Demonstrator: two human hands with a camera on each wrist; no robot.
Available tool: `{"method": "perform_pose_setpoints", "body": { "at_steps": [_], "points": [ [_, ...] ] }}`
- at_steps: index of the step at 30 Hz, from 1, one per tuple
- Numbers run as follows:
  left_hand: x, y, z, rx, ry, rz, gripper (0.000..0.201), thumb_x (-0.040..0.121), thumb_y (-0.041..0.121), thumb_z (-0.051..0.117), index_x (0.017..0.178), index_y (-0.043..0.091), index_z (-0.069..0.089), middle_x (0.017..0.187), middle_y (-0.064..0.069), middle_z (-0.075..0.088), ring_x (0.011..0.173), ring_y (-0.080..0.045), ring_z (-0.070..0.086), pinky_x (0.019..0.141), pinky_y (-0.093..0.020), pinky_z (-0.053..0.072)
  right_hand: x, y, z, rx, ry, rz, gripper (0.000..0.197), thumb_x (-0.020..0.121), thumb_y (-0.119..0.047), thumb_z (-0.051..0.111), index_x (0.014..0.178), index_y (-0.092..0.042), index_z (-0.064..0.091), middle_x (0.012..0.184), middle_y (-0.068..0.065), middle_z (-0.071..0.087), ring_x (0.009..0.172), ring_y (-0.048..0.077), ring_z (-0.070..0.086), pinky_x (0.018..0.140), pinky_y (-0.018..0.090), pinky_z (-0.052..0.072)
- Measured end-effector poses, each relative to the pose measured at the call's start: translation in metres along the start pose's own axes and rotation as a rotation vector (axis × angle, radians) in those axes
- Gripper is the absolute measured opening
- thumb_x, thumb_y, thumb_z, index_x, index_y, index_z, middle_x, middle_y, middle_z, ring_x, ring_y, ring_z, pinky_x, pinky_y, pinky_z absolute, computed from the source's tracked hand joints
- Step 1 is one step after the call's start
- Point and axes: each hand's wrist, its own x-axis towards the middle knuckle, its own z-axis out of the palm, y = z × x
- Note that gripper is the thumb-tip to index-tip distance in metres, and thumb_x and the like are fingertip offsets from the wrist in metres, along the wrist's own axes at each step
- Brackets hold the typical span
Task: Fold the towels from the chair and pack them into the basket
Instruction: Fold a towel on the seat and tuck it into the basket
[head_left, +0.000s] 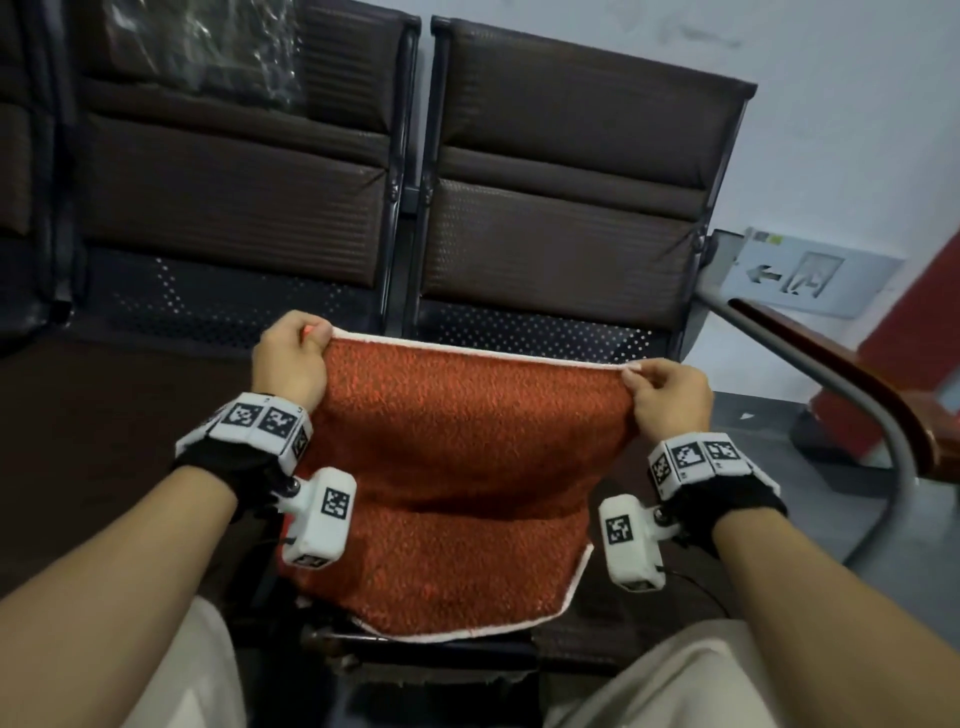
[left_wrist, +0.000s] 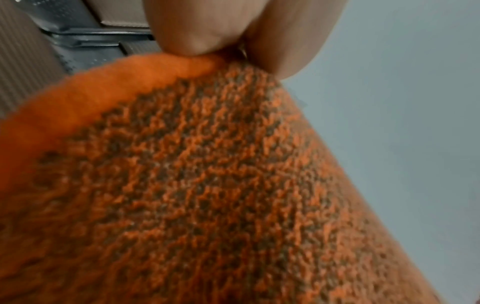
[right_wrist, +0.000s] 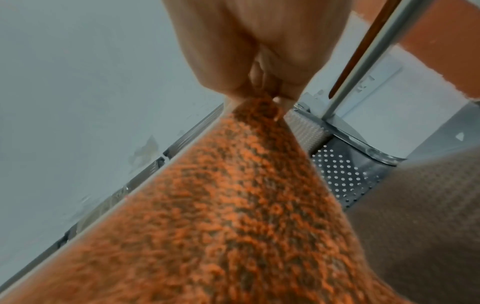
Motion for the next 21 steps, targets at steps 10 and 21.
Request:
{"method": "perform_pose_setpoints", "body": {
  "at_steps": [10,21],
  "points": [
    [-0.016,0.011,-0.021,-0.035,0.026,-0.013,0.019,0.096,0.017,0.049,0.098,0.006,0.063,0.102,-0.015,0.065,0.101,-0.030,0.057,0.085,-0.032,0.039,-0.012,-0.008,-0.002,0.154,-0.135,-0.019,0.011,0.092,-0.009,0.058,0.098,-0.003,0.065,0.095,0.013,0.066,0.088,0.020,0.059,0.086,0.031,0.048],
    [-0.022,0.008,-0.043,-0.098,0.054,0.077,0.012,0.093,0.017,0.054,0.091,0.012,0.065,0.090,0.002,0.062,0.088,-0.012,0.055,0.077,-0.021,0.036,-0.018,0.000,-0.006,0.234,-0.149,0.055,0.009,0.077,-0.010,0.075,0.080,-0.018,0.073,0.079,0.007,0.070,0.081,0.020,0.064,0.090,0.042,0.052]
  ]
}}
